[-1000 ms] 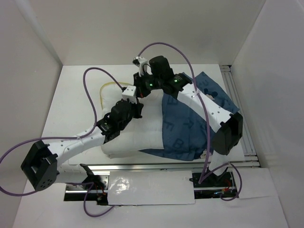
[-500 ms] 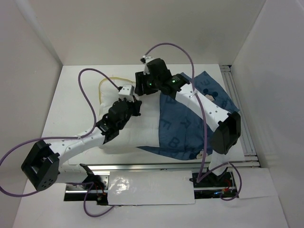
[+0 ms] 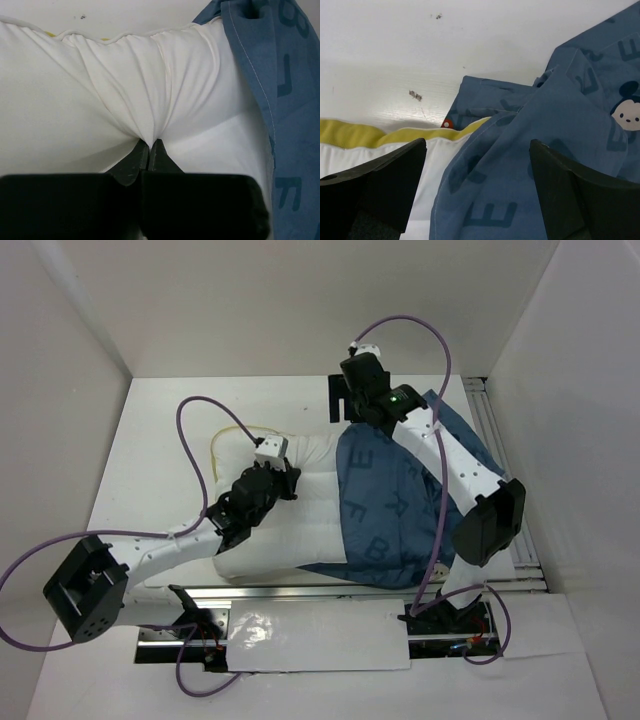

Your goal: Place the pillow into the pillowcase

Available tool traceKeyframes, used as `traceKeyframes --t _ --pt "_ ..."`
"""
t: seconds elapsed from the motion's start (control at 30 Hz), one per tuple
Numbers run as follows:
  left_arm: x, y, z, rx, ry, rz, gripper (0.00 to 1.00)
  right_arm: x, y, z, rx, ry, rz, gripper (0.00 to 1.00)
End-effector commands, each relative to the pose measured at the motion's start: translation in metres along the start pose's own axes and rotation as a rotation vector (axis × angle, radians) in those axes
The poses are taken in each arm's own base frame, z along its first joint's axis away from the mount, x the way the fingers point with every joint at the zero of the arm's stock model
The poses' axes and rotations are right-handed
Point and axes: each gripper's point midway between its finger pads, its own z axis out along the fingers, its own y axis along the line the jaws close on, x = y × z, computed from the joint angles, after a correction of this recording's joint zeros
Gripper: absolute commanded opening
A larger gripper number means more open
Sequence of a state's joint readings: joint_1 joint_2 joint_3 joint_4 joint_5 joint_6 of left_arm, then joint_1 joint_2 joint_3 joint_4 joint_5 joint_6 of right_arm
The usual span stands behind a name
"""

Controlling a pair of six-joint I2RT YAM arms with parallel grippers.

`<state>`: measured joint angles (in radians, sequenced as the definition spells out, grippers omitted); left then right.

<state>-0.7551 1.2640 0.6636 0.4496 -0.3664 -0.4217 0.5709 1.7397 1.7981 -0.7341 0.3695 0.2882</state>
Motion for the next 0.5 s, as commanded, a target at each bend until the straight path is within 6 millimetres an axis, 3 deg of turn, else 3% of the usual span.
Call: traceKeyframes --t 0.0,0.1,0.23,0.37,0.43,0.47 --pt "-0.069 -0.027 -0.012 0.096 -0.227 -0.062 0.00 0.008 -0.006 0.011 0.016 0.040 -0.030 0.91" --pt "-0.068 -0.027 -0.016 0.095 -0.226 -0.052 0.00 0.019 0.004 0.022 -0.020 0.101 -0.065 0.88" --pt "-0.071 -0.023 -0.016 0.071 -0.231 -0.042 0.00 0.041 0.011 0.026 -0.024 0.181 -0.103 0.62" --pt "-0.076 -0.020 -0.016 0.051 -0.247 -0.015 0.00 0.057 0.010 0.024 -0.029 0.234 -0.108 0.57" --pt "-0.081 -0.020 -0.014 0.042 -0.259 -0.010 0.00 0.063 0.016 0.023 -0.052 0.251 -0.116 0.42" --pt "-0.085 -0.022 -0.014 0.045 -0.267 -0.013 0.00 0.061 0.017 0.020 -0.064 0.246 -0.112 0.25"
